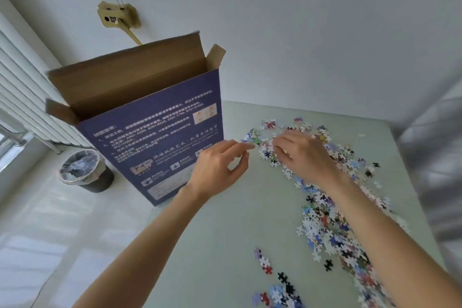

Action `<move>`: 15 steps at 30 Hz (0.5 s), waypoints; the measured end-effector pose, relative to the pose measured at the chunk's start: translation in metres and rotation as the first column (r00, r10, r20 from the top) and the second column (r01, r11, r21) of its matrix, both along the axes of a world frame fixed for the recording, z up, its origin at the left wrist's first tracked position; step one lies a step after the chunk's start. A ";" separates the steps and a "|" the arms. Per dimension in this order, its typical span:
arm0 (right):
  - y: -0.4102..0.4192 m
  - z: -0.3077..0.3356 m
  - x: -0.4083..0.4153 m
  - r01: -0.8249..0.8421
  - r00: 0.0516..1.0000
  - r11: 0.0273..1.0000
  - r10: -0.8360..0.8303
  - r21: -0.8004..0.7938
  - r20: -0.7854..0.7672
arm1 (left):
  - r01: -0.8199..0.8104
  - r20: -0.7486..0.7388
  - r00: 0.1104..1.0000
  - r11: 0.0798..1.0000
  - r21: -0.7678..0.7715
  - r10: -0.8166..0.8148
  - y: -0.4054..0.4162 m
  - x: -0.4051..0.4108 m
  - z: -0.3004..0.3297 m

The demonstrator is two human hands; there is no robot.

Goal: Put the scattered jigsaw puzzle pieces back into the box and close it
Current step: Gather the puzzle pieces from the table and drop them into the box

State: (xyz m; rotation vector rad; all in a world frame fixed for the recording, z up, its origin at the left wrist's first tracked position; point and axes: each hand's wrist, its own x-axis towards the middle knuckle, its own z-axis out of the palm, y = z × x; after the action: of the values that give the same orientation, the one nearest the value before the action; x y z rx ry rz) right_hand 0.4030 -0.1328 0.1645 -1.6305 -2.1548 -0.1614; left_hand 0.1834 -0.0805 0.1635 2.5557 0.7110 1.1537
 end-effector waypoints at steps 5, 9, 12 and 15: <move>0.002 -0.051 0.078 0.167 0.979 0.892 -0.200 -0.421 -0.035 | -0.159 -0.240 0.970 0.839 -0.521 0.035 0.040 0.066 -0.065; 0.022 -0.087 0.131 0.208 0.938 0.797 -0.327 -0.567 -0.116 | -0.357 -0.461 0.886 0.714 -0.603 0.053 0.080 0.102 -0.126; 0.043 -0.122 0.166 0.223 0.920 0.770 -0.369 -0.598 -0.131 | -0.458 -0.503 0.853 0.665 -0.591 0.140 0.099 0.121 -0.174; 0.072 -0.157 0.195 0.214 0.930 0.789 -0.345 -0.575 -0.128 | -0.547 -0.550 0.800 0.670 -0.502 0.241 0.121 0.135 -0.212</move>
State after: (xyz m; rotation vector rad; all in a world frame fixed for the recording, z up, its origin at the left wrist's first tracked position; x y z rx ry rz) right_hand 0.5981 -0.0610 0.0073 -2.1621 -1.8620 0.5993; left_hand 0.3189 0.0403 -0.0490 2.0776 1.5499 0.2646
